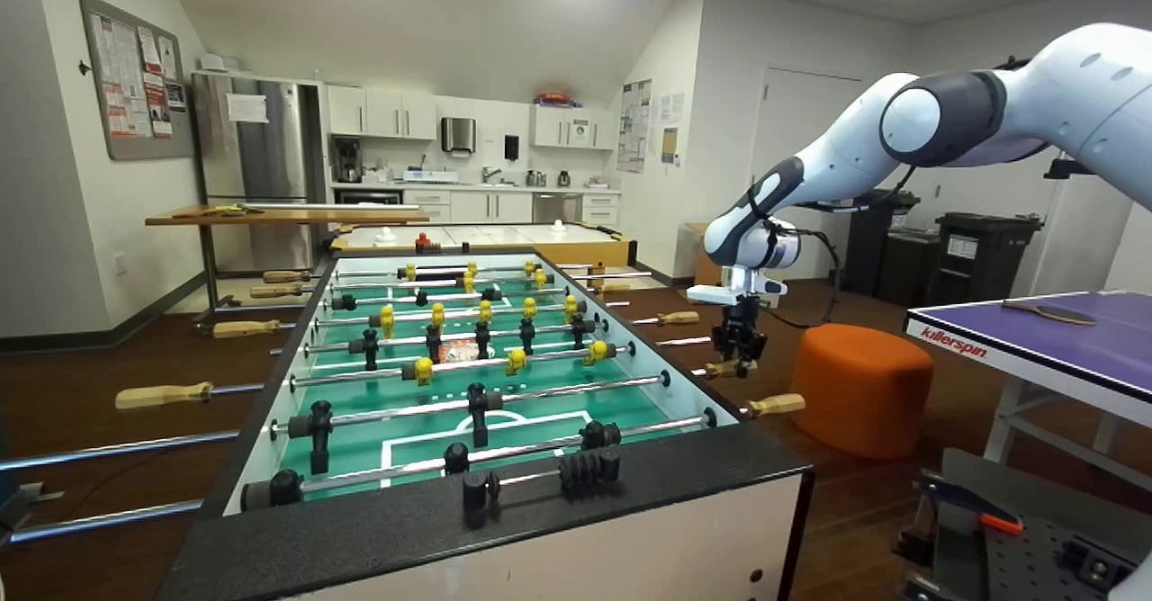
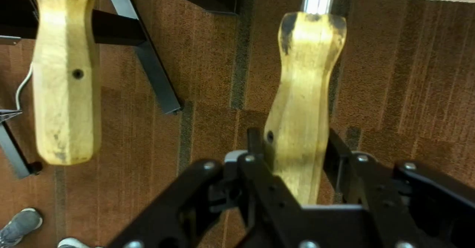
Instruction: Roll the handle of the Foosball table
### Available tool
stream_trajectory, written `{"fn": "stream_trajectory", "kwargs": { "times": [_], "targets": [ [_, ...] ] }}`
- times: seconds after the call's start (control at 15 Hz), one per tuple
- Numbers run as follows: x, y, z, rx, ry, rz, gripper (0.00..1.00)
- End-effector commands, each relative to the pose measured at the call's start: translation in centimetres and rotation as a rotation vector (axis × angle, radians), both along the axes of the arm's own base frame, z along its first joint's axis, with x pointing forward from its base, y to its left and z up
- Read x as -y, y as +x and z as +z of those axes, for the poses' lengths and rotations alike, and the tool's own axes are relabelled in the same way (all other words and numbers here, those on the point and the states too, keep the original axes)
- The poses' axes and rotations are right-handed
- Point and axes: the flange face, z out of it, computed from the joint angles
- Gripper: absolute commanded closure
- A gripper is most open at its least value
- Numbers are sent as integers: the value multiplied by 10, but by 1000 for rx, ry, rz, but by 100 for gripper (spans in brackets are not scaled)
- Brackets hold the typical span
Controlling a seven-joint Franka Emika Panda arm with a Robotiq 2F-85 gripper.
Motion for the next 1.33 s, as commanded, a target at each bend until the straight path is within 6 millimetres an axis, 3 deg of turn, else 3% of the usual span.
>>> {"fn": "stream_trajectory", "kwargs": {
  "times": [0.0, 1.07, 1.13, 1.2, 1.27],
  "targets": [
    [-1, 8, 2, -97, 117, 47, 82],
    [10, 24, 4, -278, 236, 74, 82],
    [10, 24, 3, -288, 233, 75, 69],
    [10, 24, 4, -291, 238, 75, 32],
    [10, 24, 3, -303, 232, 80, 30]
  ]
}}
